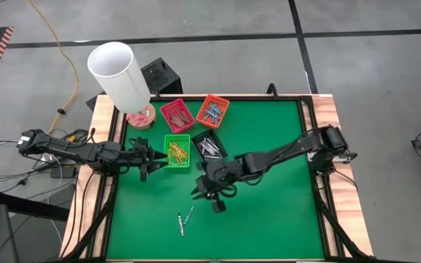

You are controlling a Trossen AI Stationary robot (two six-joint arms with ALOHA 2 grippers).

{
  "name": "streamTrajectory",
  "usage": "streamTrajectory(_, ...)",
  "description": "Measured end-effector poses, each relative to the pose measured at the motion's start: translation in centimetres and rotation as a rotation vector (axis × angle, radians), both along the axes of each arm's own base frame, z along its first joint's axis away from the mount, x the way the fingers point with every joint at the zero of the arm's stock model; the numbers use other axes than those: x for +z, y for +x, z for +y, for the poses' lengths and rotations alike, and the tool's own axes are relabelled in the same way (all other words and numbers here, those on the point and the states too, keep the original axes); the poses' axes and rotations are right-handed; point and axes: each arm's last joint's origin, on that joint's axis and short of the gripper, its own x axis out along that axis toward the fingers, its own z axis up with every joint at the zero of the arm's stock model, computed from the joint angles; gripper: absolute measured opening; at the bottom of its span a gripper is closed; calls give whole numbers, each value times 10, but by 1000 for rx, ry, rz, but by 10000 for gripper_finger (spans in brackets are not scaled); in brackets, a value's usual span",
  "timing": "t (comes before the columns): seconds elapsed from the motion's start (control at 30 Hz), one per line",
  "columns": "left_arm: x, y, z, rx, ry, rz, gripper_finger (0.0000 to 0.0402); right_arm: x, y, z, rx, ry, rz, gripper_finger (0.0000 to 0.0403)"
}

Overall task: Sort crayons
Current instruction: Put the blue crayon into the orange bin

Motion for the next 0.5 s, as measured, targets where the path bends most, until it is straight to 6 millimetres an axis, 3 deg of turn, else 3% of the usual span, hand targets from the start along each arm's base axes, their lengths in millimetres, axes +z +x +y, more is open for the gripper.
streamTrajectory(0.33,-2,1,-1,-16,21,19,207,-42,31,15,90,-158,163,78)
streamTrajectory(0.5,-3,2,-1,-26,-2,28,207,-48,40,18,63,-164,174,78)
